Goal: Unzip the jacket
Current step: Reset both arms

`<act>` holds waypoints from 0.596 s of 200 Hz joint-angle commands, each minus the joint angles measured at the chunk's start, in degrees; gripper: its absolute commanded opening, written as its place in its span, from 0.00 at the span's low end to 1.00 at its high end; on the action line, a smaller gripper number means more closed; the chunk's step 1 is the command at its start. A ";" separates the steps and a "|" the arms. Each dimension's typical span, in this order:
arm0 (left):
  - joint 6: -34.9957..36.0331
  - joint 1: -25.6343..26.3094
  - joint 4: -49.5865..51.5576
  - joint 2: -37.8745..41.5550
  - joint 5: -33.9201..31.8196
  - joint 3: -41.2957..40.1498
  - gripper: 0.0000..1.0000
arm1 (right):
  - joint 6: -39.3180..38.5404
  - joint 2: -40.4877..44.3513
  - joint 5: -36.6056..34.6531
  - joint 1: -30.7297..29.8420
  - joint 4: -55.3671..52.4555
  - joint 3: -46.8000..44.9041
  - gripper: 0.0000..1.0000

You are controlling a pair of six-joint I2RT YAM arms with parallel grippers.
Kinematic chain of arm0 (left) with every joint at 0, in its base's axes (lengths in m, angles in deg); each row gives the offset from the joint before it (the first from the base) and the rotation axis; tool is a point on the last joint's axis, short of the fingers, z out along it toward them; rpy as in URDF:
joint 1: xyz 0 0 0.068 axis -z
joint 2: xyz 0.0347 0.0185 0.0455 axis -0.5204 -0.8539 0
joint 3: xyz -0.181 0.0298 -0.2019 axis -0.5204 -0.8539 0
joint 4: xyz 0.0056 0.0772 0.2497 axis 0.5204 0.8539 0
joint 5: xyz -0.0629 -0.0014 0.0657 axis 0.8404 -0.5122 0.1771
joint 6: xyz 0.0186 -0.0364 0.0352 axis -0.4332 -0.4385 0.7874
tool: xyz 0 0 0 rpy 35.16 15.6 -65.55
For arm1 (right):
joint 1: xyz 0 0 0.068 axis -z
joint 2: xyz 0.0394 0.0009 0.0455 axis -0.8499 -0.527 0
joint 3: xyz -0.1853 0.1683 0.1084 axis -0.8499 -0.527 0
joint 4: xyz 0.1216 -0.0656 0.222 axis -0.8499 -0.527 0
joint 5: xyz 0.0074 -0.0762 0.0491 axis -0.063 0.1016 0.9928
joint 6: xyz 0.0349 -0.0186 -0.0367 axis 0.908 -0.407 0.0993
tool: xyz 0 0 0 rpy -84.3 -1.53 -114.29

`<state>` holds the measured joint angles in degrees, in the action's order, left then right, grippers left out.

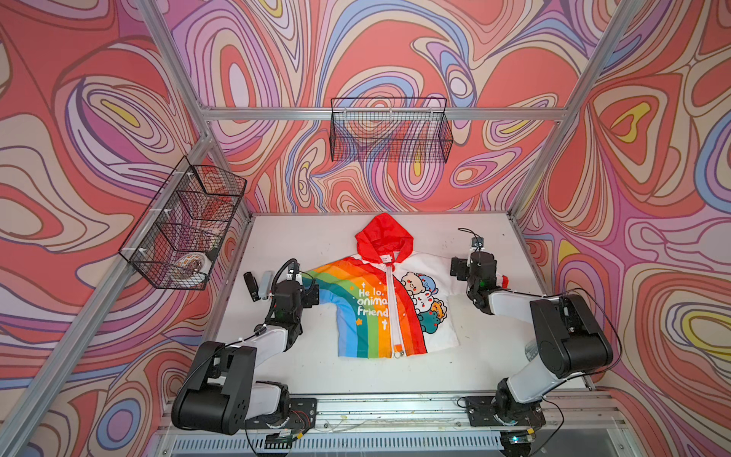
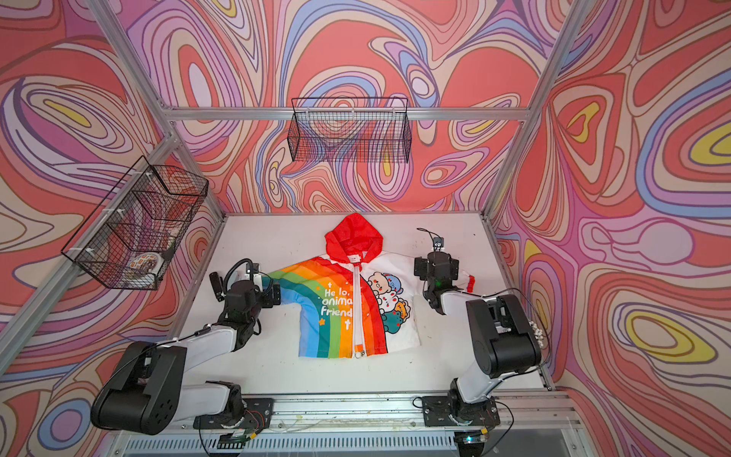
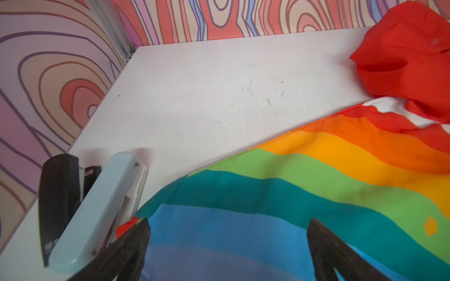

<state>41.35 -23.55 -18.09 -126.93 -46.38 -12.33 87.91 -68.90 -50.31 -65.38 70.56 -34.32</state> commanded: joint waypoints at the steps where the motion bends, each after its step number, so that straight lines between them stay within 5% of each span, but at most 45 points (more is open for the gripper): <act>1: 1.22 -0.30 0.38 -0.68 2.65 2.14 1.00 | -1.85 -0.33 6.81 2.40 8.35 -2.84 0.98; 69: 3.11 -5.18 -17.13 -4.24 8.71 -3.91 1.00 | 1.25 -5.58 6.54 5.35 31.12 -12.82 0.98; 106: 1.95 -7.55 -22.06 -11.62 12.55 -2.78 1.00 | 1.74 -5.36 5.39 5.33 30.60 -13.04 0.99; 119: 2.00 -7.63 -15.56 -10.11 12.36 -0.91 1.00 | 2.07 -5.13 4.83 5.34 28.38 -12.13 0.98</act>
<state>43.37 -30.89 -33.30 -137.16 -36.87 -15.74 88.91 -73.49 -43.73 -60.35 97.18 -47.61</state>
